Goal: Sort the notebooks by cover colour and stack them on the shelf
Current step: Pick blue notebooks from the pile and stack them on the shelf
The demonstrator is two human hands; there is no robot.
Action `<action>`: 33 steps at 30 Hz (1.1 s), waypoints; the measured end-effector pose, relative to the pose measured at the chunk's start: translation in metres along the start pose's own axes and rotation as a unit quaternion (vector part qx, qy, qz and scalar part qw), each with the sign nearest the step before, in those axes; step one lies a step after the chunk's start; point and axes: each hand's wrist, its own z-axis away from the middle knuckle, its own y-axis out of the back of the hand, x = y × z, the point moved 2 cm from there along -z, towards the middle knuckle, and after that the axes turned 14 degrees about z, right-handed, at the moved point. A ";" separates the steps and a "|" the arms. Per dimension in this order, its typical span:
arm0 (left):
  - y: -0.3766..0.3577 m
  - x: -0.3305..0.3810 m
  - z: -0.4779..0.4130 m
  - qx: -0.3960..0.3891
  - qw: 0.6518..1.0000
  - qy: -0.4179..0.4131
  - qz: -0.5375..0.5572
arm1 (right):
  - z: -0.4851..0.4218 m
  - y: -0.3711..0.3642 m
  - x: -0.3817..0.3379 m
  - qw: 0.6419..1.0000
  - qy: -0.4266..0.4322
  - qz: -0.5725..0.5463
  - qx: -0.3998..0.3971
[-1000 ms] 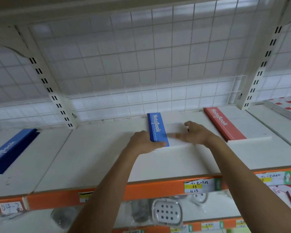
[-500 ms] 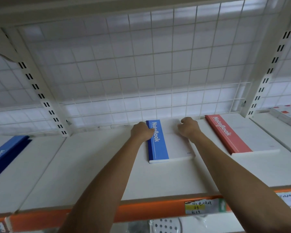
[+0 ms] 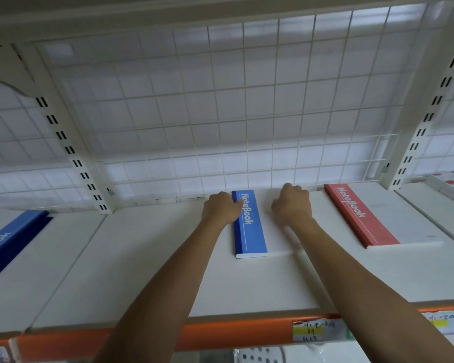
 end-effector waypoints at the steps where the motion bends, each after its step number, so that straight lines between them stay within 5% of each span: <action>1: 0.003 -0.003 0.003 0.015 1.000 -0.005 -0.006 | 0.004 0.000 -0.009 1.000 0.015 0.000 0.022; 9: 0.060 -0.057 0.037 0.131 0.982 -0.078 -0.111 | 0.065 -0.032 -0.120 0.977 0.208 0.034 0.038; 18: 0.165 -0.205 0.079 0.184 0.969 0.002 -0.163 | 0.142 -0.080 -0.265 0.945 0.324 0.042 -0.003; 26: 0.261 -0.333 0.094 0.206 0.959 0.094 -0.171 | 0.199 -0.114 -0.398 0.942 0.325 -0.028 -0.075; 30: 0.281 -0.388 0.089 0.124 0.962 0.173 -0.168 | 0.212 -0.126 -0.438 0.946 0.311 -0.047 -0.071; 33: 0.281 -0.406 0.087 0.114 0.965 0.153 -0.183 | 0.215 -0.133 -0.451 0.955 0.286 -0.061 -0.057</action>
